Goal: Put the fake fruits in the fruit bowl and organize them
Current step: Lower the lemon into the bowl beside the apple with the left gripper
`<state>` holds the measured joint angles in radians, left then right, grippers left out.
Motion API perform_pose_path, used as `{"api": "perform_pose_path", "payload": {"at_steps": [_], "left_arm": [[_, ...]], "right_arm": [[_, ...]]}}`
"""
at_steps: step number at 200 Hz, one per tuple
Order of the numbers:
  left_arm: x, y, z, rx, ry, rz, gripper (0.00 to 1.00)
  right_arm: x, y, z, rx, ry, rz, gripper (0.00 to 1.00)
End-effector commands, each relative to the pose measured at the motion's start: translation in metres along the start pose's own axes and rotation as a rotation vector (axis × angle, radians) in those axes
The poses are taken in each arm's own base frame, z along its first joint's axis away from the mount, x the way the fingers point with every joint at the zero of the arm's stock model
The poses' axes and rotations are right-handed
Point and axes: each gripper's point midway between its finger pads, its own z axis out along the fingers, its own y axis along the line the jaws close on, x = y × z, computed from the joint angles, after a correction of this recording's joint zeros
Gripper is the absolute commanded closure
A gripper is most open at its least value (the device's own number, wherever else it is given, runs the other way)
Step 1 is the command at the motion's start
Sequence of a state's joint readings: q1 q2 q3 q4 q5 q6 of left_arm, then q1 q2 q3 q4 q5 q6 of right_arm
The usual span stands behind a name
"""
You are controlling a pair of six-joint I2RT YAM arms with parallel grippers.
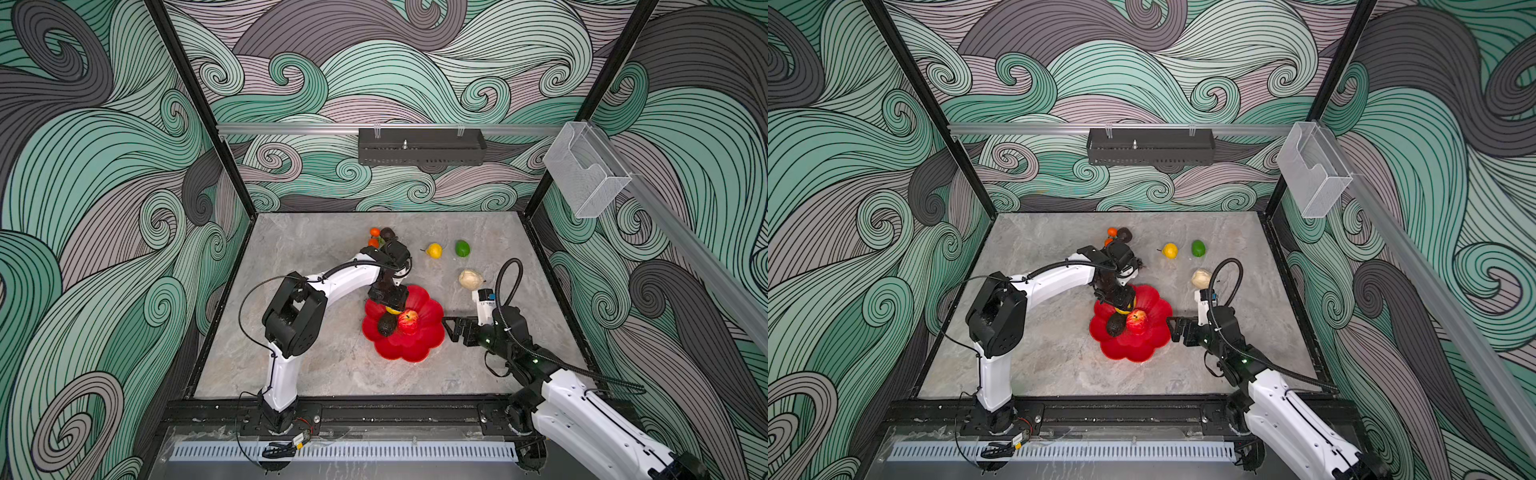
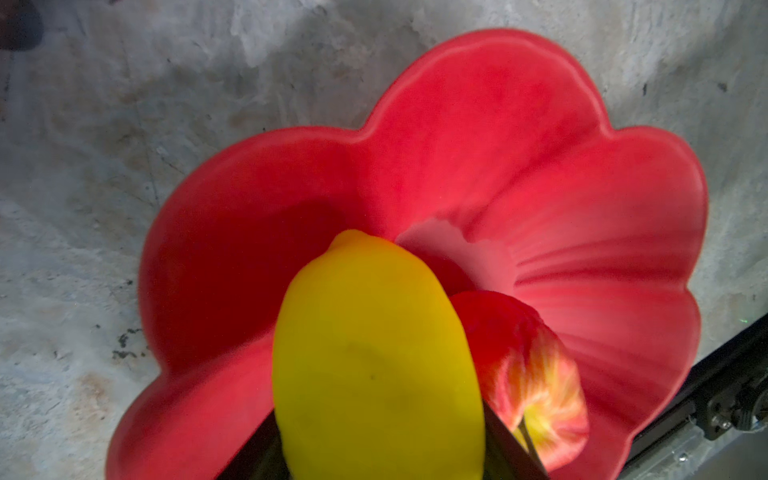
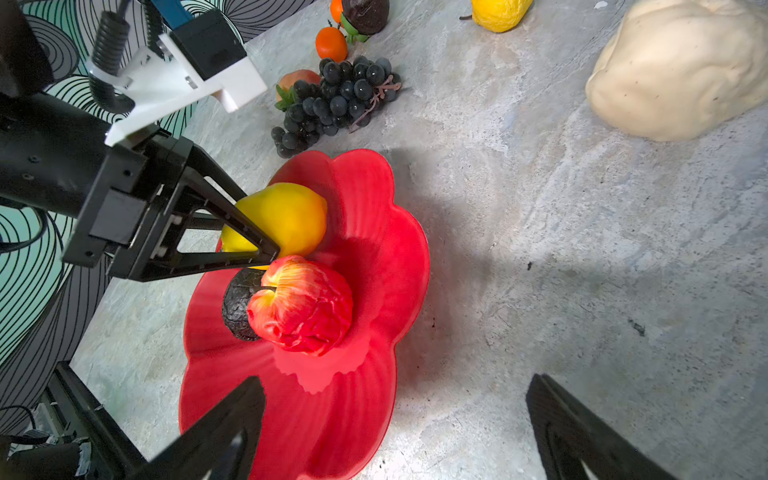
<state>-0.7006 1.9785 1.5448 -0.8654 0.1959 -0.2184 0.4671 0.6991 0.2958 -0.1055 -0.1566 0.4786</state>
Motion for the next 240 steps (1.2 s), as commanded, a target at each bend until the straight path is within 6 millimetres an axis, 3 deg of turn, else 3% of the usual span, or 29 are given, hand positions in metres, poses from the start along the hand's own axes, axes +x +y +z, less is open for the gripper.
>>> {"api": "perform_pose_path", "payload": {"at_steps": [1, 163, 240], "left_arm": [[0.0, 0.0, -0.002, 0.014, 0.027, -0.017, 0.35], [-0.001, -0.004, -0.022, 0.028, -0.014, -0.022, 0.3], [-0.002, -0.004, -0.054, 0.012, -0.094, -0.043, 0.24]], "right_arm": [[-0.003, -0.002, 0.001, 0.007, -0.022, -0.006, 0.01], [-0.002, -0.002, 0.002, 0.005, -0.017, -0.002, 0.01], [-0.009, -0.003, -0.003, 0.036, -0.025, 0.006, 0.01]]}}
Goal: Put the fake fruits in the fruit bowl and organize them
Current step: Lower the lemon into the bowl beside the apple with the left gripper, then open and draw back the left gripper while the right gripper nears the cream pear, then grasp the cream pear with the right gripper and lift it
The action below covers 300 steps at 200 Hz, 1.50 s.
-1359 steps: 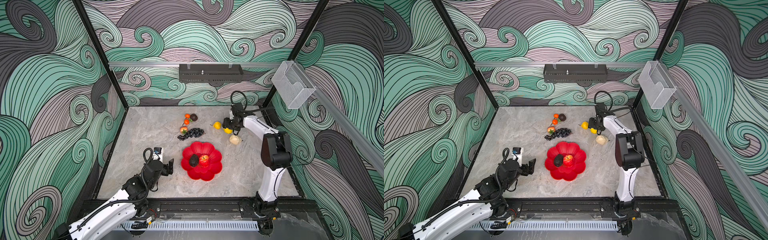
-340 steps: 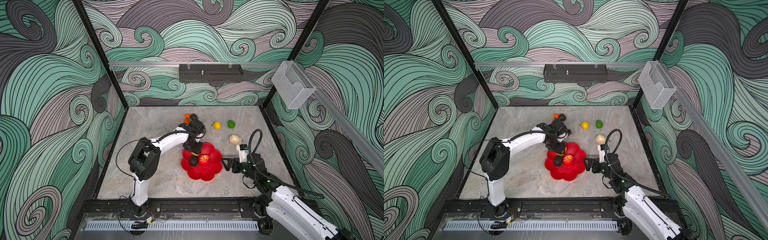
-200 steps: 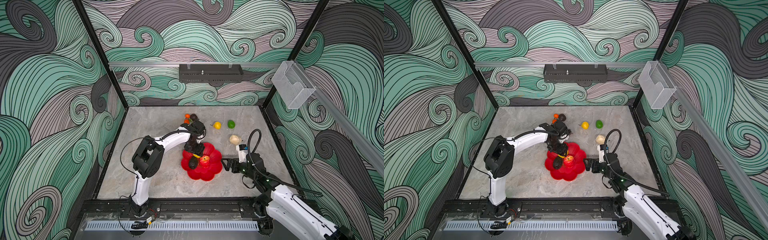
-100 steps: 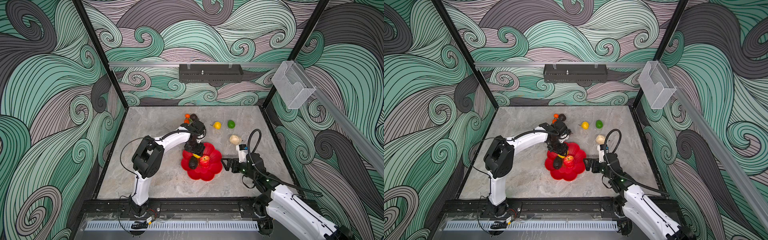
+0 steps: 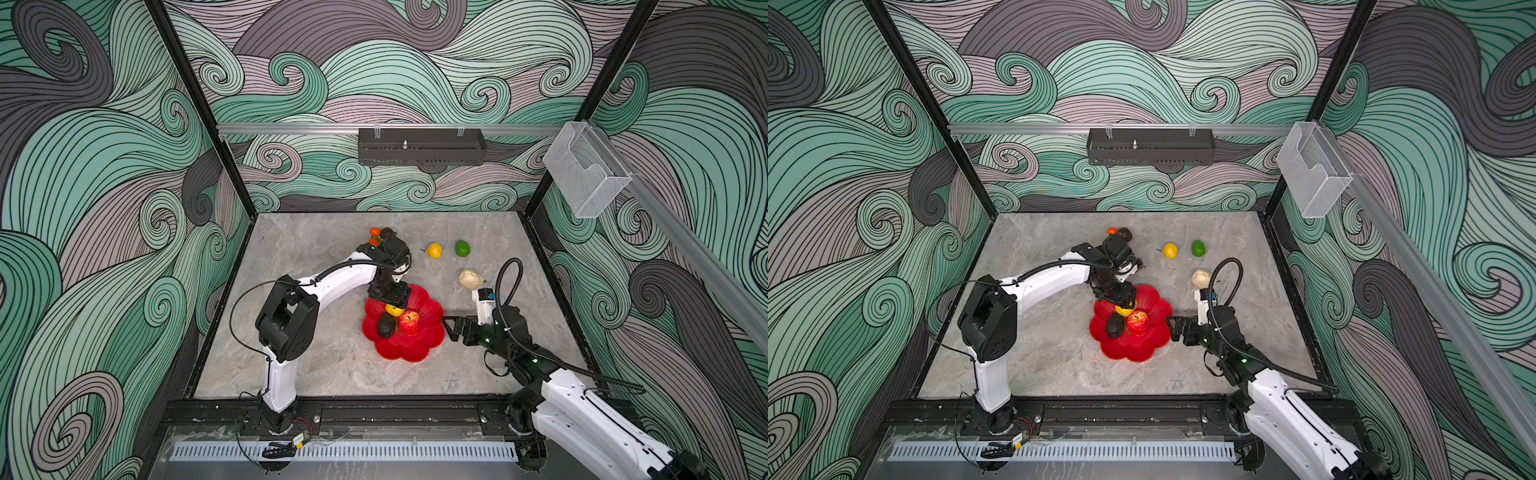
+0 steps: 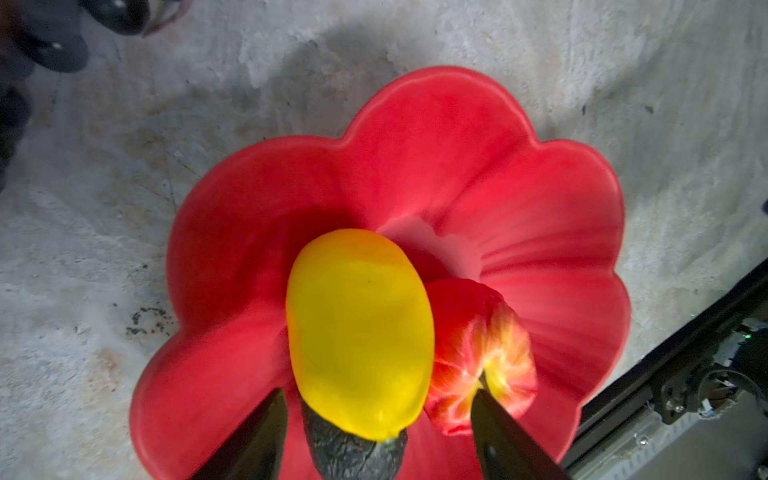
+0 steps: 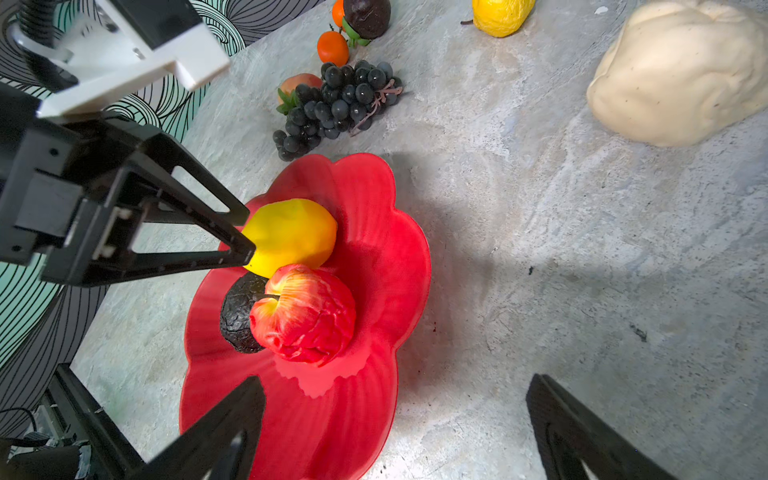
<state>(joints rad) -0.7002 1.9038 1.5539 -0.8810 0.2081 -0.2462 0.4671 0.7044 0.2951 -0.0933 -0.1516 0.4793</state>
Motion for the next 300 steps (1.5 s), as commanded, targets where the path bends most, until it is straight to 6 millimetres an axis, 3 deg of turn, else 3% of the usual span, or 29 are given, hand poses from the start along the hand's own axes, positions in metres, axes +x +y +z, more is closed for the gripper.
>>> {"api": "perform_pose_path", "payload": {"at_steps": [1, 34, 63, 87, 131, 167, 198, 220, 252, 300], "left_arm": [[0.001, 0.004, -0.024, -0.017, -0.033, -0.028, 0.24], [0.006, 0.011, -0.05, -0.058, -0.119, -0.047, 0.23], [0.019, 0.025, -0.086, -0.089, -0.359, -0.09, 0.23], [0.044, 0.043, -0.115, -0.12, -0.583, -0.118, 0.23], [0.092, 0.09, -0.138, -0.205, -0.947, -0.207, 0.17], [0.119, 0.113, -0.139, -0.257, -1.059, -0.249, 0.14], [0.133, 0.121, -0.127, -0.288, -1.061, -0.22, 0.13], [0.139, 0.13, -0.123, -0.322, -1.072, -0.25, 0.06], [0.143, 0.139, -0.13, -0.375, -1.062, -0.286, 0.04], [0.14, 0.136, -0.127, -0.357, -1.055, -0.279, 0.03]], "right_arm": [[-0.006, -0.004, -0.004, 0.038, -0.012, 0.009, 0.01], [-0.018, -0.002, -0.015, 0.077, -0.002, 0.039, 0.0], [-0.038, -0.001, -0.026, 0.113, -0.025, 0.06, 0.0], [-0.059, -0.008, -0.029, 0.166, -0.055, 0.077, 0.0], [-0.1, -0.025, -0.013, 0.275, -0.036, 0.103, 0.0], [-0.116, -0.055, 0.012, 0.355, 0.018, 0.215, 0.0], [-0.108, -0.095, 0.029, 0.403, 0.054, 0.437, 0.0], [-0.096, -0.117, 0.045, 0.406, 0.069, 0.63, 0.0], [-0.091, -0.127, 0.067, 0.382, 0.031, 0.782, 0.0], [-0.091, -0.142, 0.083, 0.393, -0.056, 0.916, 0.0]]}}
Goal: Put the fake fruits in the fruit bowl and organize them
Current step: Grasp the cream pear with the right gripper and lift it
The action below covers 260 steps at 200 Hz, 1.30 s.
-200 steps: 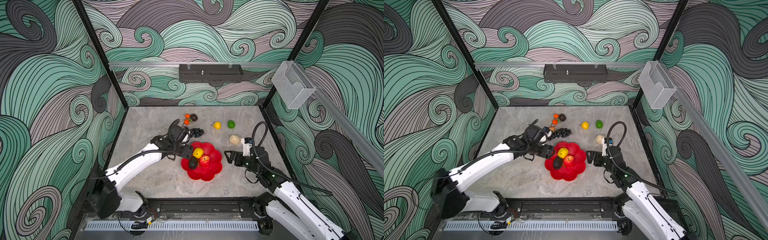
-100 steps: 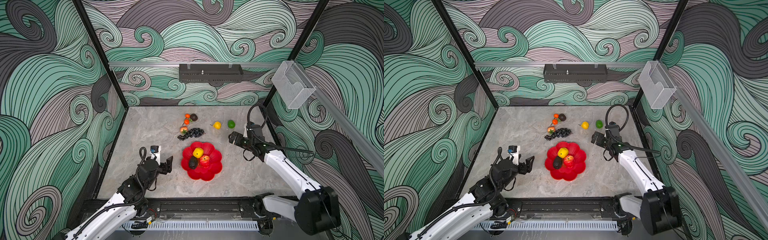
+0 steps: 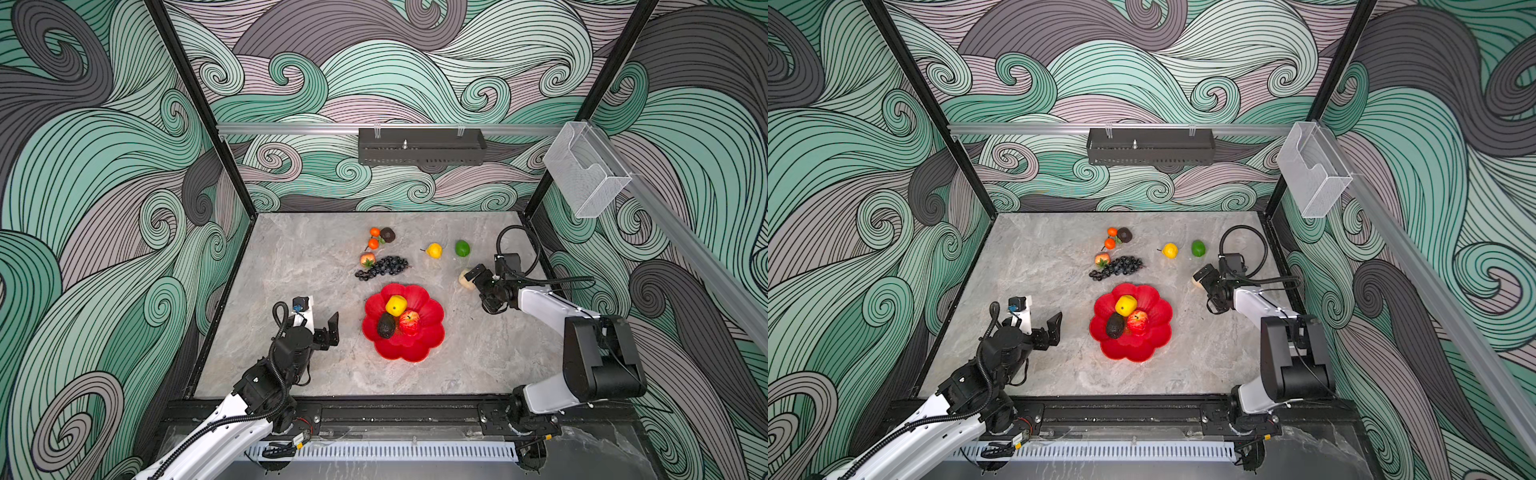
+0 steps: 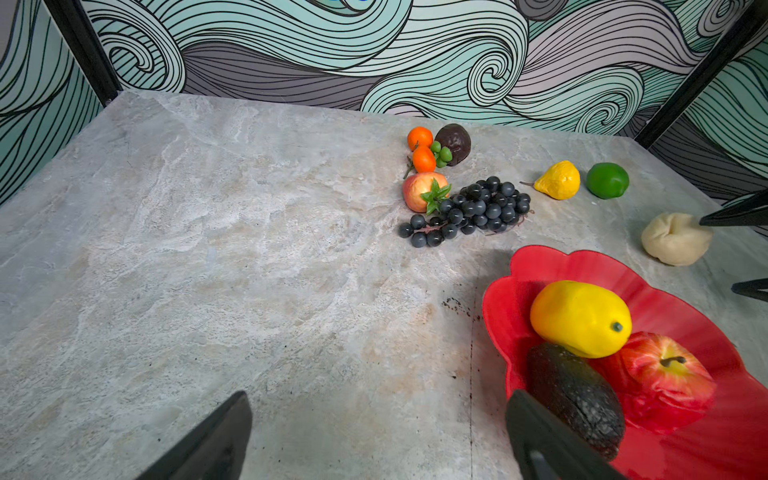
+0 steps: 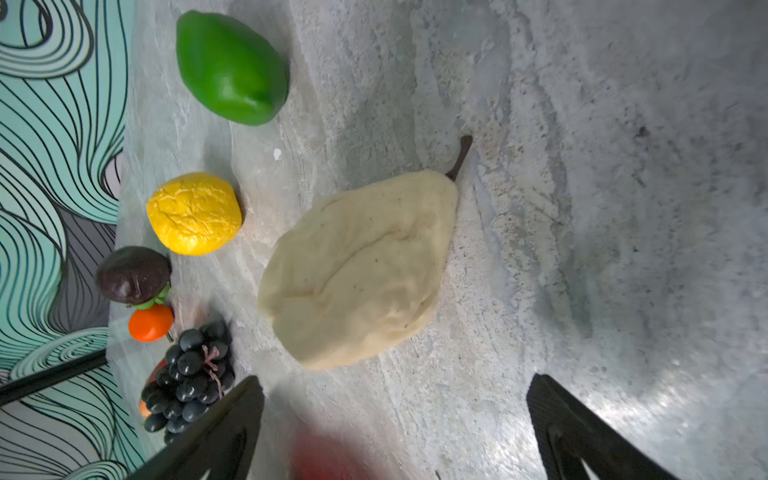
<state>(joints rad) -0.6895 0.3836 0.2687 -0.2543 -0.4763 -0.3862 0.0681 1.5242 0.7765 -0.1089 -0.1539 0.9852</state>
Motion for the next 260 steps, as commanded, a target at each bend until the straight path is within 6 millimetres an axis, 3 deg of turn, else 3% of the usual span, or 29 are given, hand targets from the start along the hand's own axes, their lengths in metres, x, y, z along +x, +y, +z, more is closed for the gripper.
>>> {"api": "perform_pose_path", "payload": {"at_steps": [1, 27, 50, 88, 169, 226, 260], "left_arm": [[-0.013, 0.002, -0.002, -0.021, -0.024, -0.022, 0.03], [-0.011, -0.001, 0.001, -0.02, -0.006, -0.014, 0.03], [-0.01, -0.003, 0.003, -0.015, 0.005, -0.007, 0.03], [-0.009, -0.004, 0.005, -0.014, 0.011, 0.001, 0.03], [-0.008, -0.005, 0.006, -0.014, 0.012, 0.004, 0.03], [-0.007, -0.005, 0.007, -0.013, 0.013, 0.006, 0.03], [-0.008, -0.005, 0.007, -0.011, 0.01, 0.007, 0.03]], "right_arm": [[-0.01, 0.012, 0.008, -0.061, -0.046, 0.105, 0.0], [-0.011, 0.015, 0.022, -0.069, -0.029, 0.142, 0.01], [-0.009, 0.017, 0.036, -0.087, -0.001, 0.177, 0.07], [-0.013, 0.015, 0.046, -0.066, -0.01, 0.186, 0.09], [-0.023, 0.003, 0.053, -0.028, -0.017, 0.202, 0.07], [-0.025, -0.006, 0.052, -0.027, -0.032, 0.201, 0.19], [-0.023, -0.001, 0.05, -0.053, -0.016, 0.182, 0.27]]}}
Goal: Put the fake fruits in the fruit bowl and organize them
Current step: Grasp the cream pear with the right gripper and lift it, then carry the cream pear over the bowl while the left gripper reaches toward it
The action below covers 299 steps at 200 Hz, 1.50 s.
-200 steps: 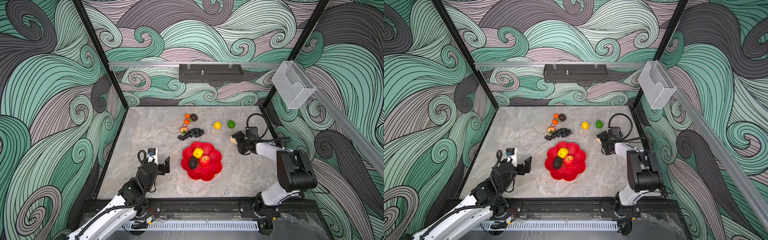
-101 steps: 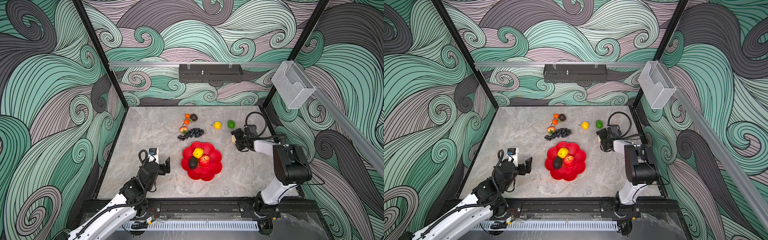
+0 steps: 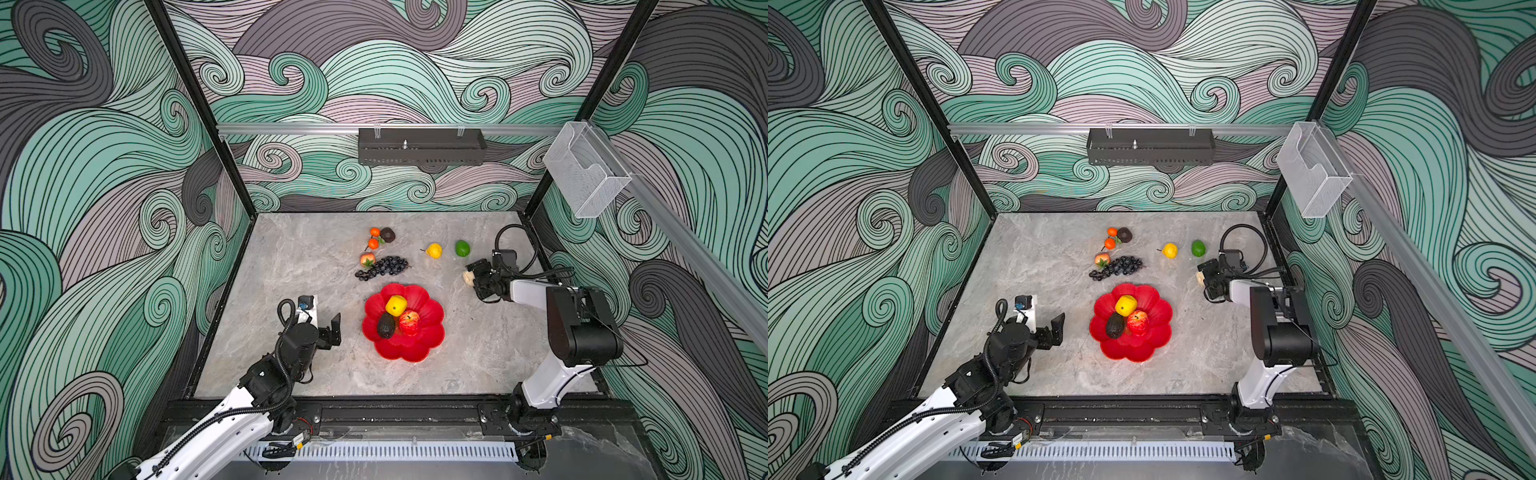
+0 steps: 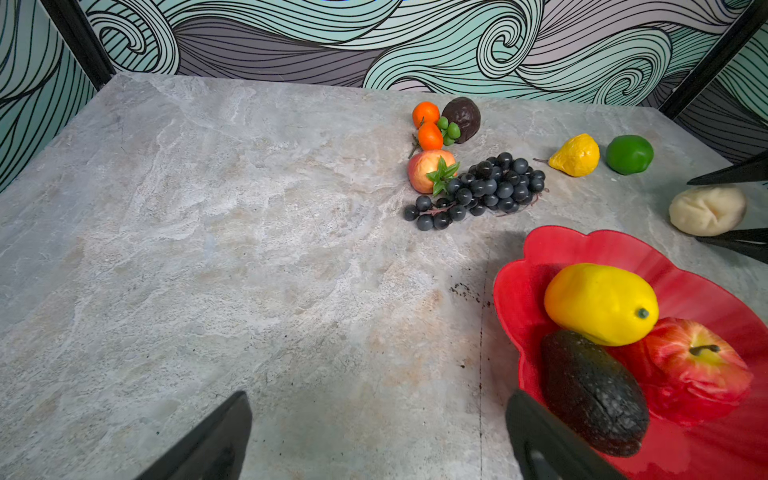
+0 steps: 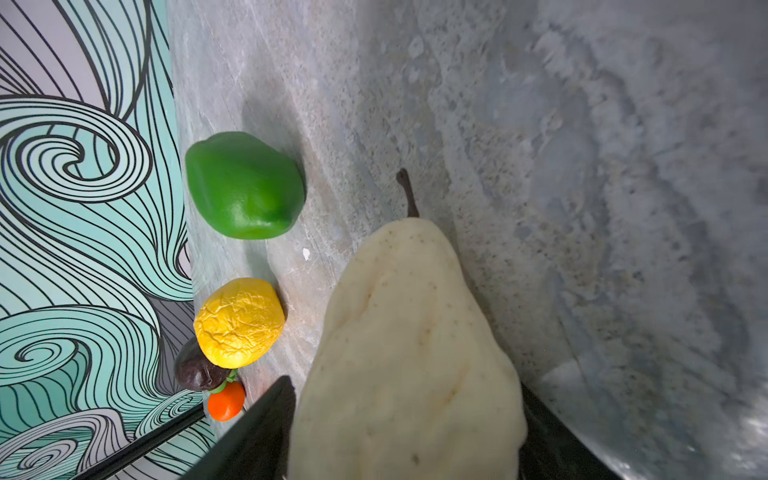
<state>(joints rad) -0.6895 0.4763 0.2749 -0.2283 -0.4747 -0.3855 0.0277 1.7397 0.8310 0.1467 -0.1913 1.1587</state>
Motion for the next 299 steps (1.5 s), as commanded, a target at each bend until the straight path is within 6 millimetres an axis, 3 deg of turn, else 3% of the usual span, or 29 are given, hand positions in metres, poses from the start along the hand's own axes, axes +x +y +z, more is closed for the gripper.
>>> {"api": "perform_pose_path", "payload": {"at_steps": [1, 54, 80, 129, 171, 238, 277, 299], "left_arm": [[-0.017, -0.003, -0.003, 0.008, -0.04, -0.022, 0.03], [-0.018, -0.004, -0.003, 0.009, -0.042, -0.019, 0.03], [-0.016, -0.007, 0.0, 0.022, -0.032, -0.017, 0.02], [-0.012, -0.028, 0.01, 0.097, 0.023, -0.07, 0.01], [-0.035, -0.071, 0.007, 0.259, 0.106, -0.204, 0.01], [-0.076, -0.14, -0.014, 0.528, 0.273, -0.244, 0.01], [-0.082, -0.167, -0.019, 0.622, 0.38, -0.226, 0.05], [-0.083, -0.176, -0.016, 0.64, 0.421, -0.251, 0.12]], "right_arm": [[0.005, -0.017, 0.002, 0.04, 0.017, -0.007, 0.27], [0.003, -0.002, -0.024, -0.008, -0.012, -0.091, 0.35], [0.015, 0.015, -0.047, -0.074, -0.005, -0.206, 0.36], [0.08, 0.054, -0.101, -0.248, 0.069, -0.585, 0.38], [0.144, 0.075, -0.142, -0.403, 0.03, -0.943, 0.39], [0.23, 0.082, -0.175, -0.61, -0.023, -1.338, 0.4], [0.259, 0.08, -0.188, -0.665, -0.084, -1.47, 0.41], [0.27, 0.078, -0.191, -0.671, -0.12, -1.525, 0.42]]}}
